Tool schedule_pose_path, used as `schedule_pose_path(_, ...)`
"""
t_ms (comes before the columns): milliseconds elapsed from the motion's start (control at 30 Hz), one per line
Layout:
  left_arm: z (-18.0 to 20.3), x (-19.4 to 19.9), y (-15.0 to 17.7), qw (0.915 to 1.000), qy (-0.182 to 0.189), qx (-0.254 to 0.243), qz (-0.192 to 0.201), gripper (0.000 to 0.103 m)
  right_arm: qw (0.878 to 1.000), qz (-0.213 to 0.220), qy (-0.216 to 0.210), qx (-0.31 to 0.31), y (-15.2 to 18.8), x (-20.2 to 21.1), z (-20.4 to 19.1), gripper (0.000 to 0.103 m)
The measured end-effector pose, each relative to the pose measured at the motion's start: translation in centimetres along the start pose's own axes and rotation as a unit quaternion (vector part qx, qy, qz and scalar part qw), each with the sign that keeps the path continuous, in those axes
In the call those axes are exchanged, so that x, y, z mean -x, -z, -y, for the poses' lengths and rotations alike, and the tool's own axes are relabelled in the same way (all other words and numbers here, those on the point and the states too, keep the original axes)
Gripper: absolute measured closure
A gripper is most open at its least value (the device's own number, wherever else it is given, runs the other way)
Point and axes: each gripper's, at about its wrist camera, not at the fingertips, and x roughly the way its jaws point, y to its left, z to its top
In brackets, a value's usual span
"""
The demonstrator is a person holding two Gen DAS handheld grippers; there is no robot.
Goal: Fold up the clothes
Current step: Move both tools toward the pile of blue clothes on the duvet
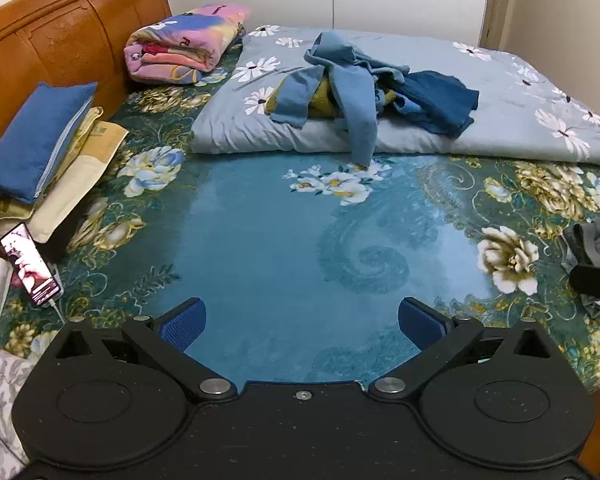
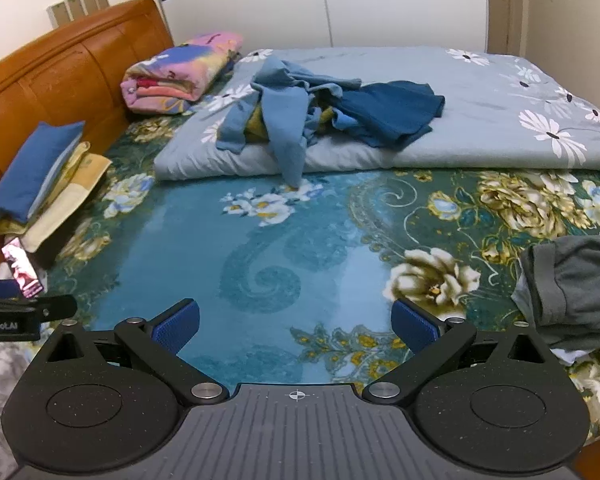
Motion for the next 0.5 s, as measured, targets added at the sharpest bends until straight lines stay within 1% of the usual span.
schedule_pose_path(100, -0.3, -0.1, 0.1, 0.9999, -0.009, -0.006, 0.001, 0.001, 1.0, 0.0, 0.001, -0.001, -0.2, -0.2, -0.3, 0.0)
schedule_pose_path(167, 0.1, -0.7, -0.8, 0.9997, -0.016, -0.012, -0.016, 0.001, 1.0, 0.0, 0.002, -0.002, -0.4, -0.3, -0.6, 0.0)
schedule_pose_path(233, -0.5, -0.6, -1.1, 1.0, -0.005, -0.003, -0.008, 0.001, 1.0, 0.001, 0.003, -0.003, -0.5, -0.4, -0.8, 0.0)
schedule_pose_path(300, -1.4, -0.6, -0.8, 1.0, 0.004, 0.001, -0.001, 0.001, 1.0, 0.001, 0.003, -0.004, -0.7, -0.5, -1.0, 0.0)
schedule_pose_path(433, -3.6, -0.6, -0.5, 0.9998, 0.021, 0.003, 0.003, 0.001, 1.0, 0.001, 0.005, -0.006, -1.0, -0.7, -1.5, 0.0)
schedule_pose_path(500, -3.8, -0.8, -0.6, 0.9996, 0.026, 0.005, 0.003, 0.001, 1.0, 0.001, 0.007, -0.006, -1.1, -0.8, -1.7, 0.0)
